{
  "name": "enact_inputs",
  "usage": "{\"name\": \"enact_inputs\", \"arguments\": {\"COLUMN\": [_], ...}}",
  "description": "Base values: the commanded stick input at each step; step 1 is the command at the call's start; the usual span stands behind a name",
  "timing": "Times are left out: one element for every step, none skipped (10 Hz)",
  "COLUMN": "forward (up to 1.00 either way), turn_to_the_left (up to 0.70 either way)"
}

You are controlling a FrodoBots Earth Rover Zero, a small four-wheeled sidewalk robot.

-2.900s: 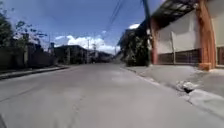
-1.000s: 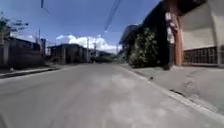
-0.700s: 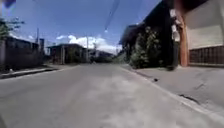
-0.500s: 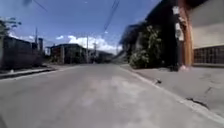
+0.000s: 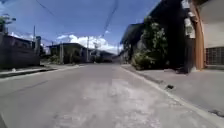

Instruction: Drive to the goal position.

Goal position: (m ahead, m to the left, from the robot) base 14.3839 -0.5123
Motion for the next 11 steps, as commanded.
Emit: {"name": "enact_inputs", "arguments": {"forward": [1.0,1.0,1.0,1.0,1.0,1.0,1.0,1.0,1.0,1.0,1.0], "turn_to_the_left": [0.0,0.0,0.0,0.0,0.0,0.0,0.0,0.0,0.0,0.0,0.0]}}
